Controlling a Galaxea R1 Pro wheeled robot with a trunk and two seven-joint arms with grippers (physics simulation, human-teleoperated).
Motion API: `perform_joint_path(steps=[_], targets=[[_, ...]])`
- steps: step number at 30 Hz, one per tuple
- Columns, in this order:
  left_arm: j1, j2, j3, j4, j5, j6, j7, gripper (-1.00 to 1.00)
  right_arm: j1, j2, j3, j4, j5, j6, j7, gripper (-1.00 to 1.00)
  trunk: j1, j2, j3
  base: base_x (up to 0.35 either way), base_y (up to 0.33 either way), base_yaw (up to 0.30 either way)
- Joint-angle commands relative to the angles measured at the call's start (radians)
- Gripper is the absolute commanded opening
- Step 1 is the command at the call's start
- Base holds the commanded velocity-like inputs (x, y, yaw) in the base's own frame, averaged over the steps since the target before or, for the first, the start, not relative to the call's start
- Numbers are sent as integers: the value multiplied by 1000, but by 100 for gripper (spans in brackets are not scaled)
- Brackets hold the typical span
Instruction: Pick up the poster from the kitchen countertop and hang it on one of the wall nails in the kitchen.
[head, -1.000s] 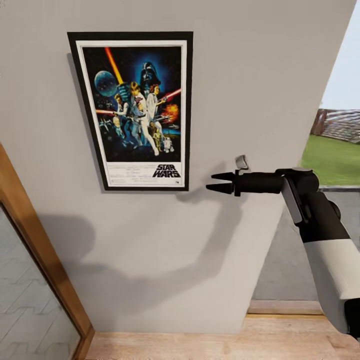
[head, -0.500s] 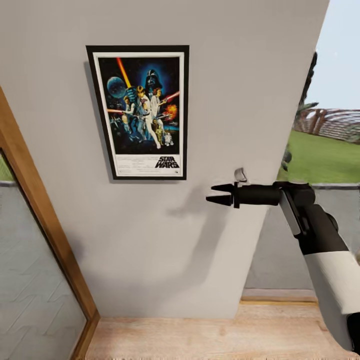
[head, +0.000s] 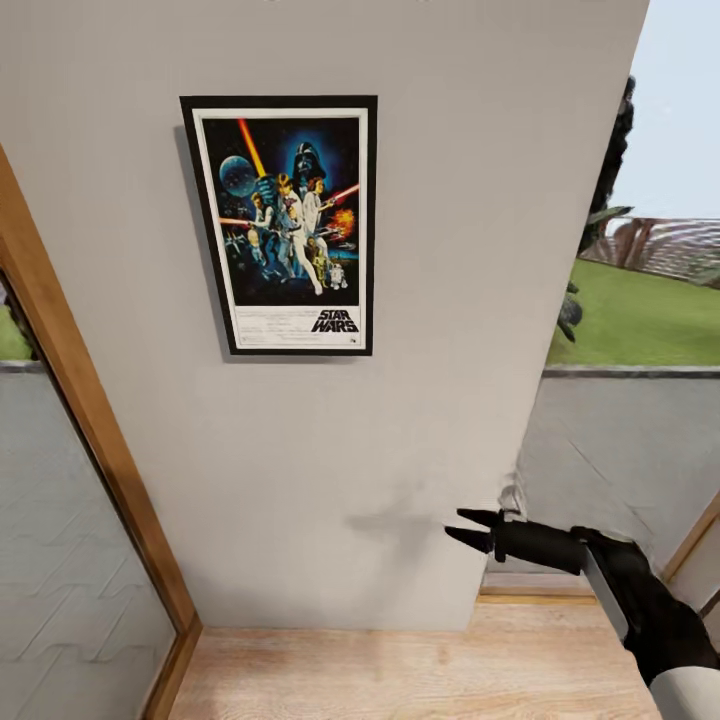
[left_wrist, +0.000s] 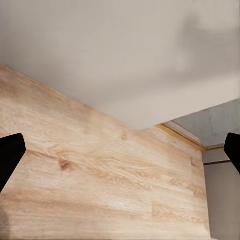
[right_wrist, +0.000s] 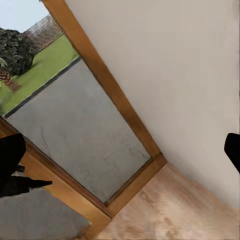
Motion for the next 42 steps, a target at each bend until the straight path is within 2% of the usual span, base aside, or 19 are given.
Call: perform_joint_path(steps=[1,2,4,5,6,8,9,11,12,13,14,16,17,18,20,24,27,39,42], targets=[[-1,0,8,1,-8,-6,-1,100,3,-1,-2,41,-5,7,3,100,1,-3,-2,0,0,0],[-1,-3,5,1,-10,-6,26,100,20,-8,-7,221,-4,-49,3,100,1,-3,-2,0,0,0],[-1,-3,3,1,-11,-6,50,100,29,-12,-7,293,-3,-101,3,100,1,-3,-2,0,0,0],[-1,-4,0,1,-12,-7,79,100,42,-15,-8,367,-3,-165,3,100,1,-3,-2,0,0,0],[-1,-23,-9,0,-18,-7,227,100,113,-37,-7,837,-2,-529,-22,100,1,-3,-2,0,0,0],[-1,-25,-9,0,-24,-7,271,100,117,-41,-6,900,-2,-549,-50,100,1,-3,-2,0,0,0],[-1,-39,-9,1,-72,-7,432,100,159,-46,-2,1015,-2,-577,-220,100,1,-3,-2,0,0,0],[-1,-49,-9,1,-99,-7,486,100,180,-43,-1,1031,-2,-580,-300,100,1,-3,-2,0,0,0],[-1,-58,-10,1,-127,-8,539,100,200,-39,1,1042,-2,-583,-386,100,1,-3,-2,0,0,0],[-1,-69,-12,0,-166,-8,622,100,221,-24,2,1053,-1,-584,-528,100,1,-3,-2,0,0,0],[-1,-80,-15,0,-188,-8,682,100,230,-10,3,1058,-1,-583,-622,100,1,-3,-2,0,0,0],[-1,-92,-20,0,-208,-8,744,100,241,4,4,1061,-1,-581,-711,100,1,-3,-2,0,0,0],[-1,-103,-24,0,-227,-8,805,100,257,18,4,1063,-1,-581,-790,100,1,-3,-2,0,0,0],[-2,-108,-26,-1,-237,-8,833,100,265,24,4,1064,-1,-581,-825,100,1,-3,-2,0,0,0],[-1,-121,-27,-24,-280,-9,913,100,287,52,4,1066,-2,-581,-945,100,1,-3,-2,0,0,0],[-1,-126,-28,-40,-311,-8,952,100,298,67,4,1067,-2,-580,-1040,100,1,-3,-2,0,0,0],[-1,-127,-27,-44,-321,-8,963,100,302,71,3,1066,-3,-581,-1082,100,1,-3,-2,0,0,0],[-1,-128,-31,-48,-331,-9,970,100,304,75,2,1065,-8,-583,-1111,100,1,-3,-2,0,0,0],[-1,-128,-32,-48,-343,-9,970,100,304,75,3,1065,-8,-584,-1111,100,1,-3,-2,0,0,0]])
